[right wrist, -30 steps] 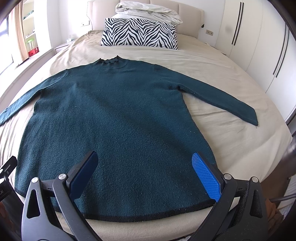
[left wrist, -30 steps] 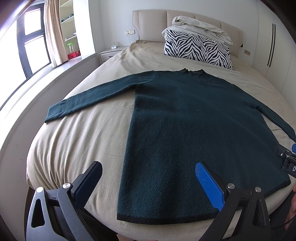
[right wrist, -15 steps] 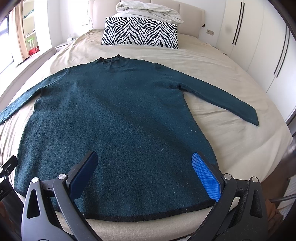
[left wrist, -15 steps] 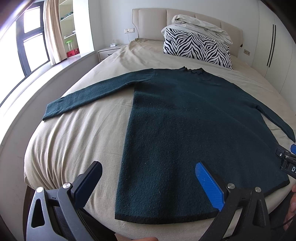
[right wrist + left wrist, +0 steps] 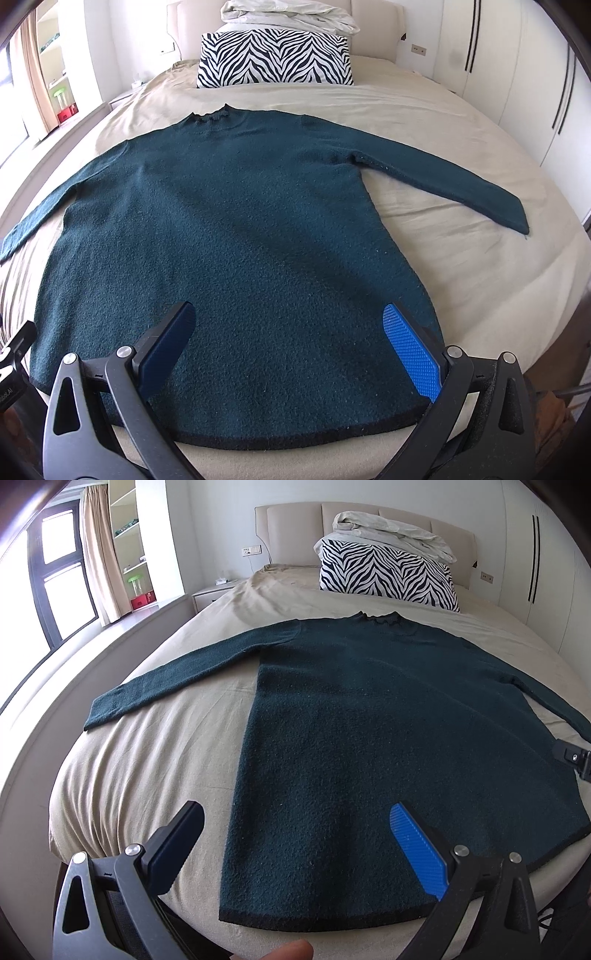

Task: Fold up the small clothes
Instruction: 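Grasp the sweater sleeve cuff with the right gripper and lift it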

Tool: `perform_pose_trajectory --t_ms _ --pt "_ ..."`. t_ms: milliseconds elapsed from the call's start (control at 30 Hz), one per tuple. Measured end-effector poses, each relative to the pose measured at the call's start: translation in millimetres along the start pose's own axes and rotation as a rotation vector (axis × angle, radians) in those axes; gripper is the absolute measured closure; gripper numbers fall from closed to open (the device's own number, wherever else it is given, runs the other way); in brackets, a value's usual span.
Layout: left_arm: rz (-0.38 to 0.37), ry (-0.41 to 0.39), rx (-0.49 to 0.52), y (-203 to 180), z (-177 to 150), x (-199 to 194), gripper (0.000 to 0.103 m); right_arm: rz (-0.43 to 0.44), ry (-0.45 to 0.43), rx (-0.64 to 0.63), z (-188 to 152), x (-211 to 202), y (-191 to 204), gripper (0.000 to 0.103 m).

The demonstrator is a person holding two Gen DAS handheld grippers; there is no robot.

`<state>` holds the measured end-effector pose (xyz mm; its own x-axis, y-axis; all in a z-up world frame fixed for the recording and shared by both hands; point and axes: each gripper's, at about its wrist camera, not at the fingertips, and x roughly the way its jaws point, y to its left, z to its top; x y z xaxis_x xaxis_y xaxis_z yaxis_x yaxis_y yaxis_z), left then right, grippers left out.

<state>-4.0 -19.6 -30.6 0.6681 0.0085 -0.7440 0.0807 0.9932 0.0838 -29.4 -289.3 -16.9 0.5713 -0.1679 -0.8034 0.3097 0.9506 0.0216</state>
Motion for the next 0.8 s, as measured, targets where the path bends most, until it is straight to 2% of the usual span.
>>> perform_pose_trajectory --t_ms 100,233,333,467,600,733,800 --pt "-0.036 0.048 -0.004 -1.8 -3.3 10.8 0.000 0.059 -0.043 0.104 11.0 4.4 -46.1 0.000" --pt "-0.112 0.077 -0.049 3.4 3.2 20.4 0.000 0.091 -0.131 0.334 27.3 16.9 -145.0 0.000" --pt "-0.207 0.079 -0.172 15.8 15.2 28.6 0.000 0.110 -0.142 0.573 32.1 41.1 -233.7 0.002" --pt "-0.197 0.010 -0.231 15.8 32.2 32.6 0.000 0.169 -0.117 0.839 28.5 82.9 -328.1 0.014" --pt "-0.170 0.058 -0.197 2.9 48.7 44.3 0.000 0.236 -0.101 1.016 23.7 121.0 -388.3 0.030" --pt "-0.147 0.048 -0.185 -9.6 64.9 50.6 0.000 0.265 -0.141 1.087 29.8 145.2 -420.4 0.031" --pt "-0.171 0.069 -0.194 -14.0 71.8 59.1 0.000 0.268 -0.150 1.102 36.5 157.5 -429.9 0.032"
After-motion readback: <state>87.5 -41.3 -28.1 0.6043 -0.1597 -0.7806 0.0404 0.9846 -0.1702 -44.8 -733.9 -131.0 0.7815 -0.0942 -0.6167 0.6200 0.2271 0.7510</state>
